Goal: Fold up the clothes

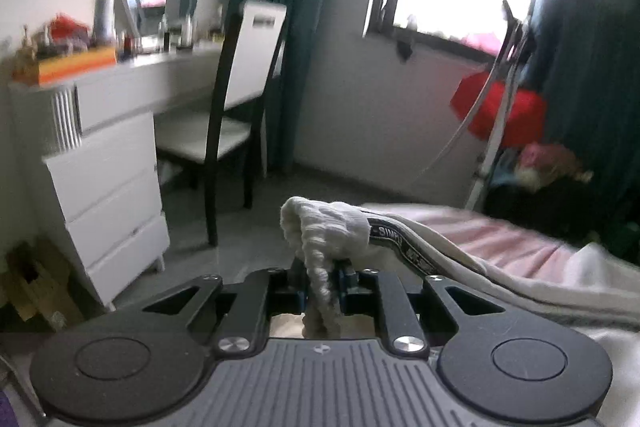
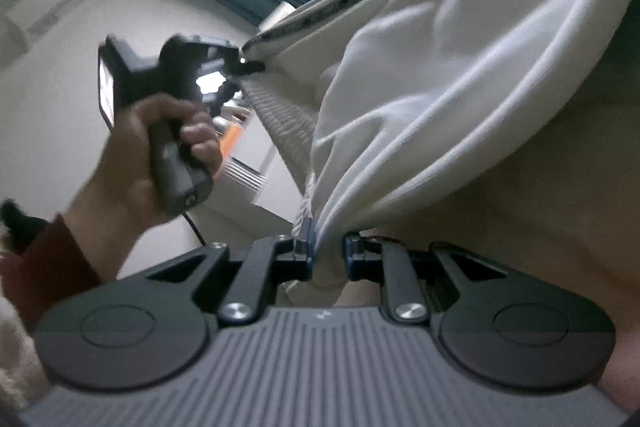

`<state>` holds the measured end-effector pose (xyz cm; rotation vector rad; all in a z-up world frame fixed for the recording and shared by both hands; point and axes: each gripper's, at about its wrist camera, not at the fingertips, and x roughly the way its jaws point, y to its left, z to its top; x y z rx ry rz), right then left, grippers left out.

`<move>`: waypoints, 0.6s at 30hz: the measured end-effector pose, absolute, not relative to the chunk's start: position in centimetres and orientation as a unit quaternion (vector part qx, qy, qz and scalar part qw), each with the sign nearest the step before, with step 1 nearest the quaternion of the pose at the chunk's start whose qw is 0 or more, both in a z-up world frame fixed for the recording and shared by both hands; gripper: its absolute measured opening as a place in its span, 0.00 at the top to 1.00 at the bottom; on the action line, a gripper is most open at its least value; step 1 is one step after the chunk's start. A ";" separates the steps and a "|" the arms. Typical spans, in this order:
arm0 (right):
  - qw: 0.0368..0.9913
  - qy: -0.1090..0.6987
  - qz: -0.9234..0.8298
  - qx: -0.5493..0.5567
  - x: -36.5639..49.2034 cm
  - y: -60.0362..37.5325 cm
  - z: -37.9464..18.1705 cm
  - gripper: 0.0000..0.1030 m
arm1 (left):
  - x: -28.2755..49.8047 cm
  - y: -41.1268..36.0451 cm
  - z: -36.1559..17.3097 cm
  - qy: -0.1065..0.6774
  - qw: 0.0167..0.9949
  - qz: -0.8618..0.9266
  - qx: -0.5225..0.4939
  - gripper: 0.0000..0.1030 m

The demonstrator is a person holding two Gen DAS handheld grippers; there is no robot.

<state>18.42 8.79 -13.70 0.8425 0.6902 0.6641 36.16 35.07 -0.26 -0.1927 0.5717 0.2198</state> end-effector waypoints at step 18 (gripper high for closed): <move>0.861 0.303 0.320 0.255 12.9 2.4 -5.9 0.13 | 24.7 29.2 1.7 0.233 0.962 0.076 -0.119 0.22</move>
